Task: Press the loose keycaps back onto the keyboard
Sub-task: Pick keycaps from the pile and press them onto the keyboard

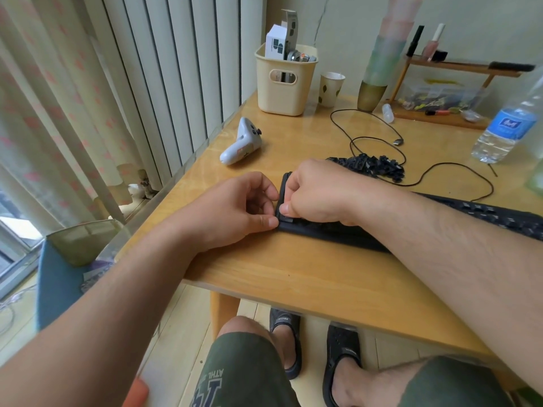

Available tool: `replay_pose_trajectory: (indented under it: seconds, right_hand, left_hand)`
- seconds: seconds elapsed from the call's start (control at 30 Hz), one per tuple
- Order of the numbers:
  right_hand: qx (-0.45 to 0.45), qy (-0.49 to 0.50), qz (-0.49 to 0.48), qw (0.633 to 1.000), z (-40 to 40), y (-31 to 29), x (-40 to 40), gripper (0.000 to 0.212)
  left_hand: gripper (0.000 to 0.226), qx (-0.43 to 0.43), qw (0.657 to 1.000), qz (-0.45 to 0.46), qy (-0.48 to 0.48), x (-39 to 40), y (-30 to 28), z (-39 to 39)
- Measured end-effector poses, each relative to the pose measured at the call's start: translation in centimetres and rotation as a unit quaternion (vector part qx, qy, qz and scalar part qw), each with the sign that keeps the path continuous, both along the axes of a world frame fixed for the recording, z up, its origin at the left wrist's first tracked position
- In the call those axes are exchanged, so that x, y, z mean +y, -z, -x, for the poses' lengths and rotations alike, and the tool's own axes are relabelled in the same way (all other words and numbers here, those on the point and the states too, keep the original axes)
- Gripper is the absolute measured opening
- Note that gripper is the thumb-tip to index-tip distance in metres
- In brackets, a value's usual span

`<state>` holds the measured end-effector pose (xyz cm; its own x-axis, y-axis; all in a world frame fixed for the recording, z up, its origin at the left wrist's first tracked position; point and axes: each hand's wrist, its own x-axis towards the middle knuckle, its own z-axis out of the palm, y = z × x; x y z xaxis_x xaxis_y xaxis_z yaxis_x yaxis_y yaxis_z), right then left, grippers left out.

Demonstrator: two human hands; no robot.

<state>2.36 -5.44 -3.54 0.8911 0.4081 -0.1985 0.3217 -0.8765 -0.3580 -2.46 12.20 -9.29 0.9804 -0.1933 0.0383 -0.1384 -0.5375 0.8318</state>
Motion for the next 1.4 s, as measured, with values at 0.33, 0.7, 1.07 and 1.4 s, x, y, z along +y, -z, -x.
replay_pose_trajectory:
  seconds: [0.33,0.7,1.07,1.4]
  right_hand:
    - [0.006,-0.027,0.024,0.999,-0.3,-0.2,0.1,0.013]
    - [0.007,-0.036,0.053,0.998,-0.4,-0.4,0.9,0.015]
    - [0.009,0.003,-0.031,0.999,-1.1,-1.3,-0.6,0.030]
    - [-0.012,-0.013,-0.007,1.000,-0.8,-0.3,-1.1,0.029]
  left_hand:
    - [0.029,0.000,1.000,0.008,-0.001,-0.1,0.1,0.0]
    - [0.029,0.002,1.000,0.017,-0.001,0.1,0.3,-0.1]
    - [0.026,-0.005,1.000,0.012,0.003,0.1,0.3,-0.1]
    - [0.020,0.021,0.999,0.032,-0.007,-0.1,0.2,-0.3]
